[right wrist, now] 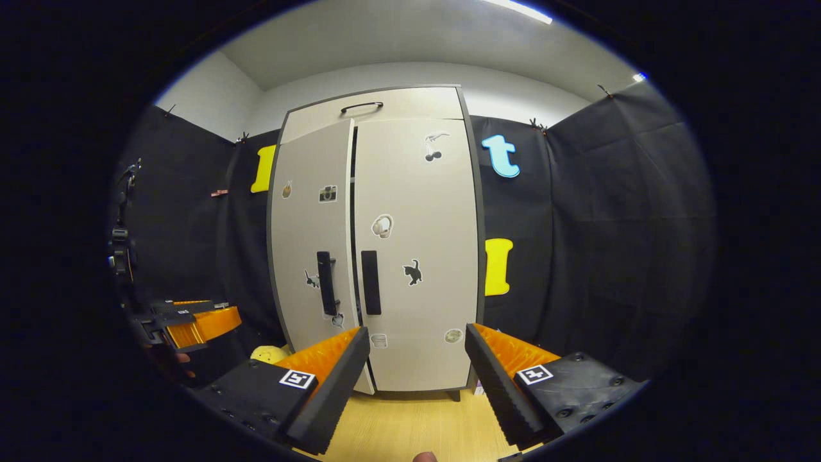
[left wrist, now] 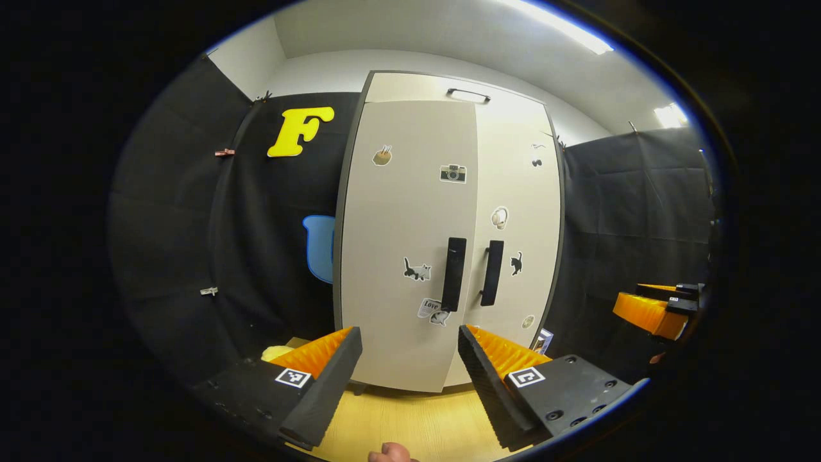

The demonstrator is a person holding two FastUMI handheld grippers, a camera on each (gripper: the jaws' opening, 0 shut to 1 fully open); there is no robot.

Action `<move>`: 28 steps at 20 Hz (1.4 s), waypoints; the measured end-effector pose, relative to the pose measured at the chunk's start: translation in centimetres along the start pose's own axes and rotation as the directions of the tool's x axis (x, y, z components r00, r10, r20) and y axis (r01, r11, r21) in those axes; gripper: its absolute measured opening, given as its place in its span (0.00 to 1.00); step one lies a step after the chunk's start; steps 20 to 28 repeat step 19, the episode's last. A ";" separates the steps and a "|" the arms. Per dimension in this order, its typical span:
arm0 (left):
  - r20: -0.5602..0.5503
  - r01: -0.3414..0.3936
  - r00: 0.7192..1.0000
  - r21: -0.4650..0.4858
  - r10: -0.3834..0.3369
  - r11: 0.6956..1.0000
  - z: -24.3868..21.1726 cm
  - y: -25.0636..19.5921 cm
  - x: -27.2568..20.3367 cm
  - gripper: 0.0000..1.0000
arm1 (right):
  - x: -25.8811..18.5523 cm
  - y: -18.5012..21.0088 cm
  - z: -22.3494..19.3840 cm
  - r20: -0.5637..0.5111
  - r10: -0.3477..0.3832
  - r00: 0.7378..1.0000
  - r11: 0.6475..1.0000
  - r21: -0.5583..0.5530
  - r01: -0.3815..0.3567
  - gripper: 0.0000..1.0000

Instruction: Grab one shoe with the right hand and put it into the shoe cabinet, grab the other shoe with the left hand and put it into the shoe cabinet; then close the right door with the right hand and the left door with the left hand.

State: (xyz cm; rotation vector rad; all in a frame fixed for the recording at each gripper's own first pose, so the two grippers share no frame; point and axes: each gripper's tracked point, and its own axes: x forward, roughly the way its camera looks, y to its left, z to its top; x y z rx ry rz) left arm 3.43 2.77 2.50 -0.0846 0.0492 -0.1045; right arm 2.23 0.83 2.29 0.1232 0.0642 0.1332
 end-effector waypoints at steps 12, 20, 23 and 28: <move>-0.009 0.007 1.000 0.005 -0.007 1.000 -0.1 0.0 -0.4 0.95 | -0.2 -0.7 0.2 0.007 -0.038 0.999 0.999 0.008 0.038 0.98; -0.013 0.011 1.000 0.011 -0.011 1.000 -0.3 -0.4 -0.2 0.95 | 0.2 -1.3 -0.2 0.001 -0.057 0.998 0.998 -0.027 0.057 0.98; -0.013 0.011 1.000 0.011 -0.011 1.000 -0.3 -0.4 -0.2 0.95 | 0.2 -1.3 -0.2 0.001 -0.057 0.998 0.998 -0.027 0.057 0.98; -0.013 0.011 1.000 0.011 -0.011 1.000 -0.3 -0.4 -0.2 0.95 | 0.2 -1.3 -0.2 0.001 -0.057 0.998 0.998 -0.027 0.057 0.98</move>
